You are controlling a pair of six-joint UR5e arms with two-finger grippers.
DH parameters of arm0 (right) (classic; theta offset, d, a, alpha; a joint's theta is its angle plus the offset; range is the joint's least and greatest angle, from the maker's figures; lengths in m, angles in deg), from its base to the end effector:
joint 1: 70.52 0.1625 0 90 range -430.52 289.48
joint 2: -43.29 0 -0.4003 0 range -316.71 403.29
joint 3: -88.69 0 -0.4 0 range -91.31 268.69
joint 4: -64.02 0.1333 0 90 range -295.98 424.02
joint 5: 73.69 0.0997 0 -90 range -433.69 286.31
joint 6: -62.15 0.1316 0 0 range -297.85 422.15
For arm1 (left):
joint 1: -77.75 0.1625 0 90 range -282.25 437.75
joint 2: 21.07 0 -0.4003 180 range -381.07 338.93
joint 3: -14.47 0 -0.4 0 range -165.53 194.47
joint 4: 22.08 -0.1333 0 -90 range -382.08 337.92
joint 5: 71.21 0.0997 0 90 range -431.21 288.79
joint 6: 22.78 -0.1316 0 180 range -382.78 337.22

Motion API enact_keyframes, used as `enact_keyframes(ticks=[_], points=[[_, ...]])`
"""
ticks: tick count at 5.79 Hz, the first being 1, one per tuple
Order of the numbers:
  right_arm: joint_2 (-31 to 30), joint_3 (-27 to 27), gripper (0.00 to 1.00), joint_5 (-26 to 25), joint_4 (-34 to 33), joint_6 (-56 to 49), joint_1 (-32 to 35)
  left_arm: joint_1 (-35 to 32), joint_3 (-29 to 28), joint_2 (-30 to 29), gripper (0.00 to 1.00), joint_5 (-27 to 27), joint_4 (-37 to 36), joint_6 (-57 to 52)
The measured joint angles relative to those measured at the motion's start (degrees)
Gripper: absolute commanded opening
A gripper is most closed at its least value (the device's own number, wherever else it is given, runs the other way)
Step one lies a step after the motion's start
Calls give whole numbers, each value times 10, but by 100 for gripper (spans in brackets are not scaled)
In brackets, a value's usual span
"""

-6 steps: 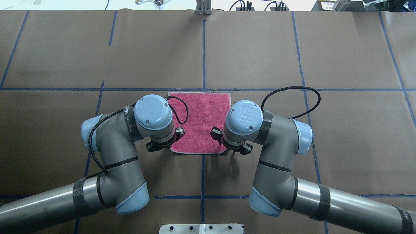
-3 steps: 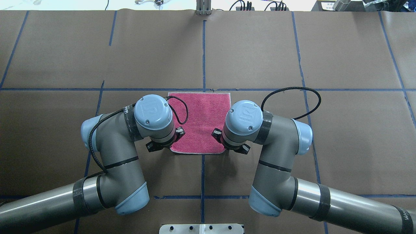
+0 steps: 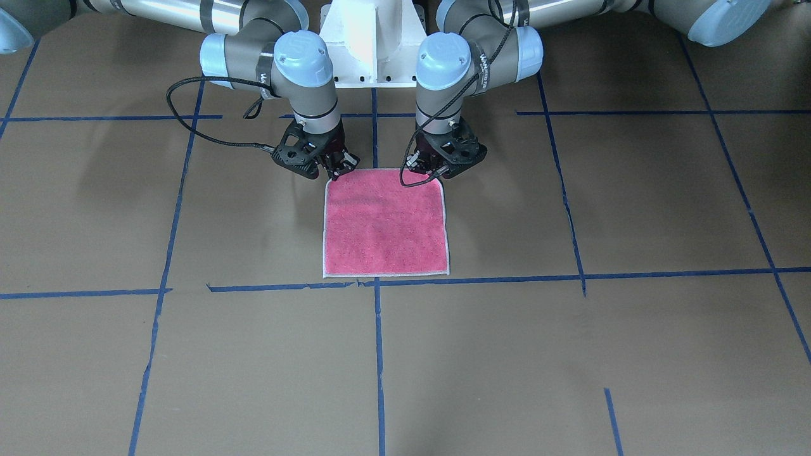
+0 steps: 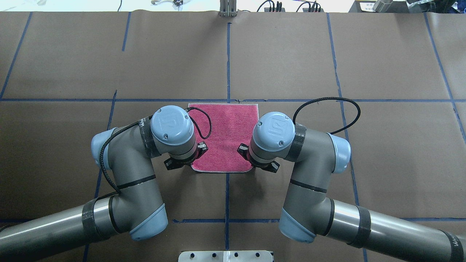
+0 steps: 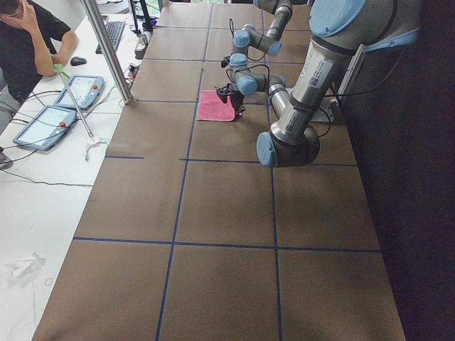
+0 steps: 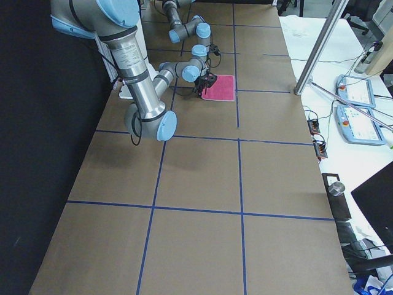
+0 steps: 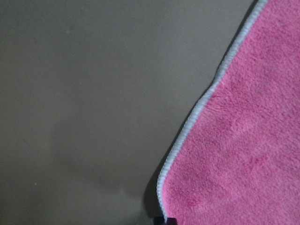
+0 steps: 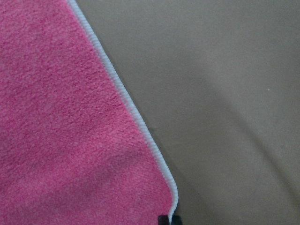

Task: Fold towel twice with both arms
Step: 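Pinch the near towel corners with both grippers, adjusting grip, then lift the near edge with both grippers and fold it away from the robot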

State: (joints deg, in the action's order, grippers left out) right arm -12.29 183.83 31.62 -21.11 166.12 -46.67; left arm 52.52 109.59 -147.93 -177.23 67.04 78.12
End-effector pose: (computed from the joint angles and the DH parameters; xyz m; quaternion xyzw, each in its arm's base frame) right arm -0.5955 -0.3710 0.2588 -0.0906 -0.3839 0.2497 0.8843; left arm 0.5880 -0.3843 0.2450 -0.0861 0.3612 -0.2410 0.8967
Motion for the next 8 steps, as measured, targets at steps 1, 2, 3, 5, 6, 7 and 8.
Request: enact_keyframes(ticks=[1,2,3,5,6,7,8], points=[[1,1,0,0,0,1,2,0,1,-2,0,0,-1,0],[4,4,0,0,0,5,5,0,5,-3,0,-1,-4,0],[5,9,0,1,0,11,8,0,9,-1,0,-3,-6,0],[5,14,0,5,0,16,11,-1,32,3,0,-12,-25,0],[3,18,0,13,0,21,12,-2,52,7,0,-24,-44,1],[0,26,0,25,-1,29,13,-2,66,12,0,-34,-54,6],[-2,34,0,32,-3,45,13,-1,71,15,0,-41,-57,11]])
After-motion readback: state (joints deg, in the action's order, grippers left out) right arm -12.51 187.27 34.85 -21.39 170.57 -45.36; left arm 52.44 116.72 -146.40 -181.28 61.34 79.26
